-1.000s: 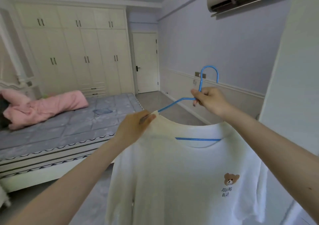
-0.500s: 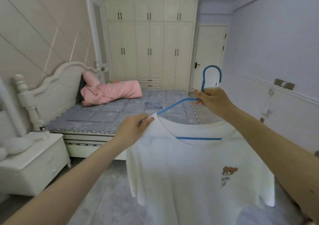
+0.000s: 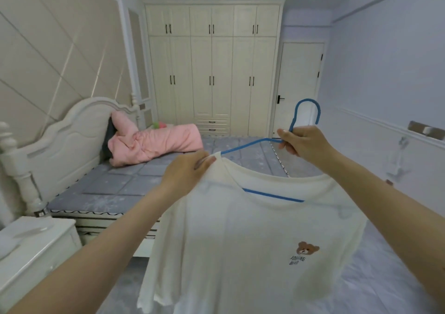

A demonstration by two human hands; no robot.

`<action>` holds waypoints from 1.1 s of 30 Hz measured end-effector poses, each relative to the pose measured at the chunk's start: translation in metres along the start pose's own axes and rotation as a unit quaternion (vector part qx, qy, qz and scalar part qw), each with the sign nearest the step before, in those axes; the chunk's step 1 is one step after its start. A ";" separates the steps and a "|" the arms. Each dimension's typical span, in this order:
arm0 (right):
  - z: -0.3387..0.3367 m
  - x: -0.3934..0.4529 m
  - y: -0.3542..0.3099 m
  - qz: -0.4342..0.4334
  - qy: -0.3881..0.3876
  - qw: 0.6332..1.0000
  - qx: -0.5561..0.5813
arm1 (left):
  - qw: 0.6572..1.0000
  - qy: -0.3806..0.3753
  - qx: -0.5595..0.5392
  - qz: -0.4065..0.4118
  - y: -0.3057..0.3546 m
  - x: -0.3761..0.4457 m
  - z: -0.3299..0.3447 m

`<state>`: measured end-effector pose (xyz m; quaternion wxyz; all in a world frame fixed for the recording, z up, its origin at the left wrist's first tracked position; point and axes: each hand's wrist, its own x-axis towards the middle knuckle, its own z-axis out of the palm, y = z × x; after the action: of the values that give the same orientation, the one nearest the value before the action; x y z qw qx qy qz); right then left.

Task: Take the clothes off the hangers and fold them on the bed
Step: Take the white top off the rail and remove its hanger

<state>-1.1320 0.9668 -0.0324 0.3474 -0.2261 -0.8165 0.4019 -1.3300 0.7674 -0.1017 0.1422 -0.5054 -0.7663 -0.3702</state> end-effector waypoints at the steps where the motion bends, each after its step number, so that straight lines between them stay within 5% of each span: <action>1: 0.004 0.012 0.006 0.008 0.000 1.000 0.004 | 1.000 -0.005 0.009 0.003 -0.007 0.011 0.005; 9: 0.052 0.151 0.058 0.007 -0.016 1.000 0.018 | 0.997 -0.003 0.059 -0.049 -0.087 0.118 0.058; 16: 0.081 0.301 0.114 -0.025 -0.038 0.999 0.023 | 0.980 -0.099 0.137 -0.104 -0.146 0.235 0.103; 21: 0.092 0.382 0.132 -0.037 -0.049 0.997 0.039 | 0.978 -0.036 0.179 -0.095 -0.191 0.295 0.121; 33: 0.154 0.524 0.176 0.007 -0.049 0.998 0.043 | 0.992 0.018 0.063 -0.111 -0.312 0.404 0.163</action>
<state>-1.5758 1.3305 -0.0408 0.3137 -0.1963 -0.8131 0.4494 -1.7604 1.0872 -0.1064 0.1451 -0.4006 -0.8368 -0.3439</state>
